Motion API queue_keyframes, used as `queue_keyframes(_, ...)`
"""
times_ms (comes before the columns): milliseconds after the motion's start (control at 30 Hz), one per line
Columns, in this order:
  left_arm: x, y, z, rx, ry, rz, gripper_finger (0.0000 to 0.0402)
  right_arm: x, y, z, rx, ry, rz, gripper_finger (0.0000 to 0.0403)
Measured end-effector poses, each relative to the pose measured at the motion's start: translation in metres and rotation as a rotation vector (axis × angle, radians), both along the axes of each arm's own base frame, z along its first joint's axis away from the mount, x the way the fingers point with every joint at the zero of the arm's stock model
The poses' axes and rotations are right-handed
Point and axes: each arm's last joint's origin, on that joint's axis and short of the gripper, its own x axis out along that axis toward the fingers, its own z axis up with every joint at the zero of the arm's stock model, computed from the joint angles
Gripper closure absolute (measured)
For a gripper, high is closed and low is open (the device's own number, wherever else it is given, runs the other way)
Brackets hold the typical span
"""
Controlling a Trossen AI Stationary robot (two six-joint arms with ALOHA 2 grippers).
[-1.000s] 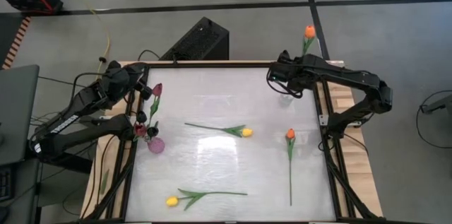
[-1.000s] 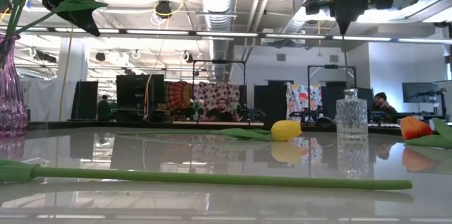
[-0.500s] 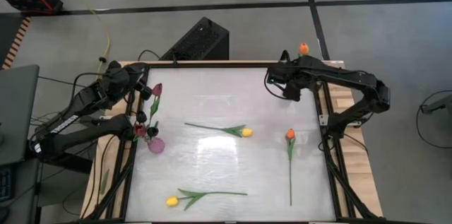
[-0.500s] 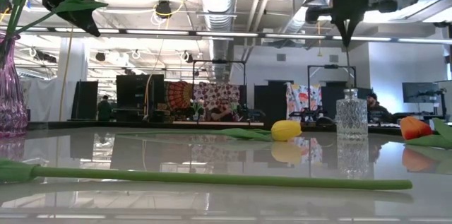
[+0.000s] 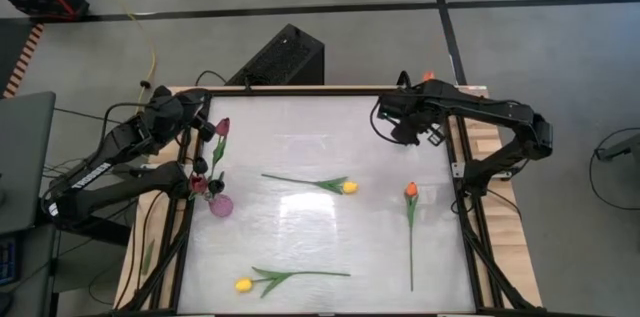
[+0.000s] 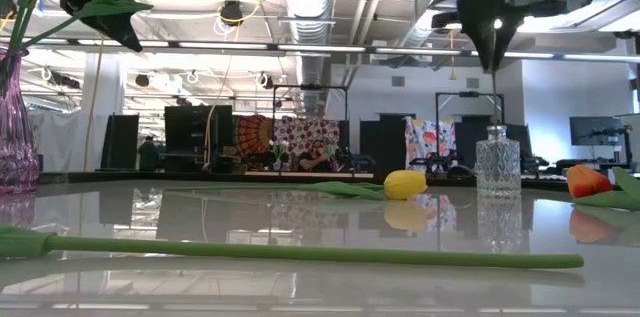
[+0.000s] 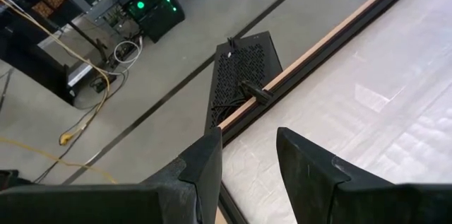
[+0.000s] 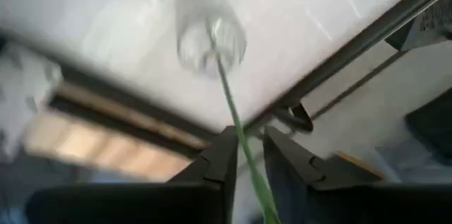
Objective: Sort flowers into vase by color
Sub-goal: Put the top orange tulip into the transparent vase, then put the orange tulip into the transparent vase
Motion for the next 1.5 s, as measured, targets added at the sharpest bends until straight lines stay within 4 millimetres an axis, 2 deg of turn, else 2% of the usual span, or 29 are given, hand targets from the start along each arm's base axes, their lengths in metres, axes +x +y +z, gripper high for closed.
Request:
queue_keyframes(133, 0.000, 0.000, 0.000, -0.001, -0.002, 0.001, 0.0276, 0.004, 0.003, -0.001, 0.107, -0.122, -0.119, 0.0274)
queue_keyframes(367, 0.000, 0.000, 0.000, -0.002, -0.003, 0.001, 0.0276, 0.011, 0.011, -0.003, 0.411, -0.308, -0.367, 0.0231)
queue_keyframes(633, 0.002, -0.001, -0.001, -0.032, -0.017, -0.074, 0.0276, 0.033, 0.016, 0.003, 0.784, -0.574, -0.959, 0.0231)
queue_keyframes(733, 0.002, -0.001, -0.001, -0.031, -0.002, -0.099, 0.0276, 0.042, 0.025, 0.005, 0.821, -0.623, -1.106, 0.0234)
queue_keyframes(900, 0.003, -0.001, -0.001, -0.016, 0.033, -0.124, 0.0276, 0.051, 0.050, 0.007, 0.859, -0.618, -1.156, 0.0237)
queue_keyframes(1033, 0.003, -0.001, 0.001, 0.000, 0.041, -0.138, 0.0276, 0.051, 0.082, 0.005, 0.745, -0.626, -1.195, 0.0237)
queue_keyframes(1133, 0.004, -0.001, 0.001, -0.009, 0.029, -0.163, 0.0276, 0.046, 0.114, -0.010, 0.639, -0.617, -1.243, 0.0237)
queue_keyframes(1267, 0.005, -0.002, 0.000, -0.027, 0.028, -0.205, 0.0276, 0.032, 0.148, -0.048, 0.539, -0.513, -1.410, 0.0237)
queue_keyframes(1400, 0.005, -0.003, -0.001, -0.032, 0.029, -0.211, 0.0276, 0.016, 0.171, -0.086, 0.445, -0.469, -1.621, 0.0237)
queue_keyframes(1500, 0.005, -0.002, -0.001, -0.035, 0.023, -0.206, 0.0276, 0.006, 0.182, -0.104, 0.394, -0.456, -1.720, 0.0237)
